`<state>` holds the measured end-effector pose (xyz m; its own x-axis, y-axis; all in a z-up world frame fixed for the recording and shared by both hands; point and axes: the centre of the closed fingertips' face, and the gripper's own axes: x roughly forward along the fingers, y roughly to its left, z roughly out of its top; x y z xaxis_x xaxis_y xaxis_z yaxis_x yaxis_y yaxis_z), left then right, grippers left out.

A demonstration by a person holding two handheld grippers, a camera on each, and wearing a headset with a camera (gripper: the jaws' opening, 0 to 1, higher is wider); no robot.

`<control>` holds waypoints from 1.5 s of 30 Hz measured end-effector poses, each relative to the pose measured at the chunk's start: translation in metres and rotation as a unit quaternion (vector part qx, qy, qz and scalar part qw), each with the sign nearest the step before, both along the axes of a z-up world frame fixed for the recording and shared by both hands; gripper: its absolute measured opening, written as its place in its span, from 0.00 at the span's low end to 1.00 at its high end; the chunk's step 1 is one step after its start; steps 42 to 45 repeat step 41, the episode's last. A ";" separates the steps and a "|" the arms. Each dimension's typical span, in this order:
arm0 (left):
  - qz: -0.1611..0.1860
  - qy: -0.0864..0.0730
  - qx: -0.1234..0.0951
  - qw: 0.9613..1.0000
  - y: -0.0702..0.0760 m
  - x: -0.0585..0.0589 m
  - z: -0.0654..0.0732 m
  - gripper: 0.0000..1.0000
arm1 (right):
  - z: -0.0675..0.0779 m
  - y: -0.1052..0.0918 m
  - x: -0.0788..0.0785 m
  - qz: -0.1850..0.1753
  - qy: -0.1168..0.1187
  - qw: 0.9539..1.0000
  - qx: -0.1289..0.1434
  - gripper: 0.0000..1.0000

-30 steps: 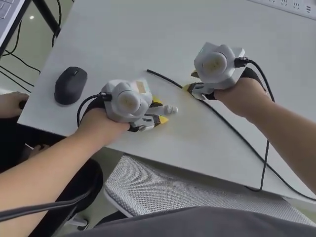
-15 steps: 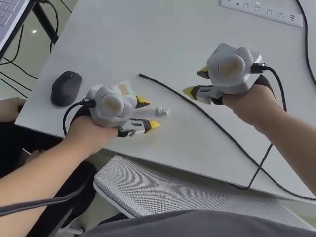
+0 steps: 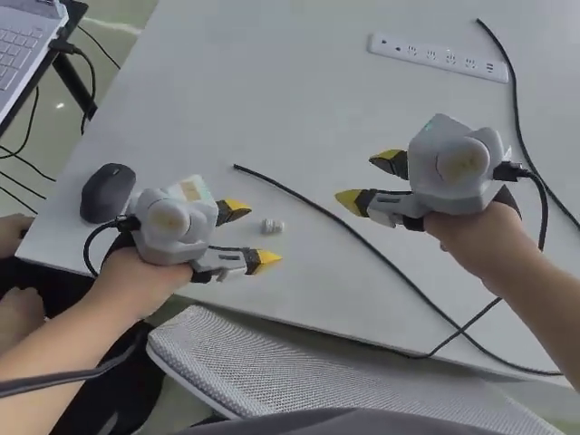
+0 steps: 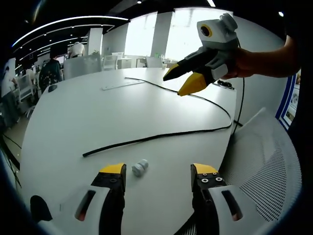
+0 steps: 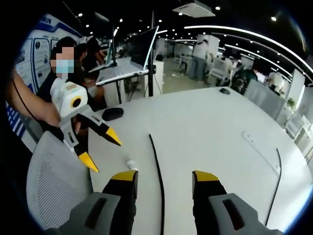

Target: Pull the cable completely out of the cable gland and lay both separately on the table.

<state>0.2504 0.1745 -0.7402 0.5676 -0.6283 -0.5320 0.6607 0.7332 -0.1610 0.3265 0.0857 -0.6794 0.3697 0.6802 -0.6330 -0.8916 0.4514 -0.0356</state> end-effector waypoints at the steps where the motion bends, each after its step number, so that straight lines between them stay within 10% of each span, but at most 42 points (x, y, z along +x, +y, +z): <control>1: 0.004 -0.001 -0.002 1.000 0.000 -0.001 0.003 0.55 | 0.003 -0.003 -0.001 -0.003 -0.001 1.000 0.005 0.43; 15: 0.046 -0.020 -0.033 0.998 0.004 -0.012 0.043 0.66 | 0.023 -0.078 -0.032 -0.081 0.009 0.993 0.079 0.52; 33: 0.051 0.009 -0.037 0.998 0.001 -0.022 0.039 0.80 | -0.012 -0.152 -0.077 -0.141 0.048 0.983 0.112 0.65; 45: 0.055 0.031 -0.035 0.997 0.000 -0.030 0.033 0.90 | -0.019 -0.158 -0.088 -0.146 0.067 0.979 0.124 0.76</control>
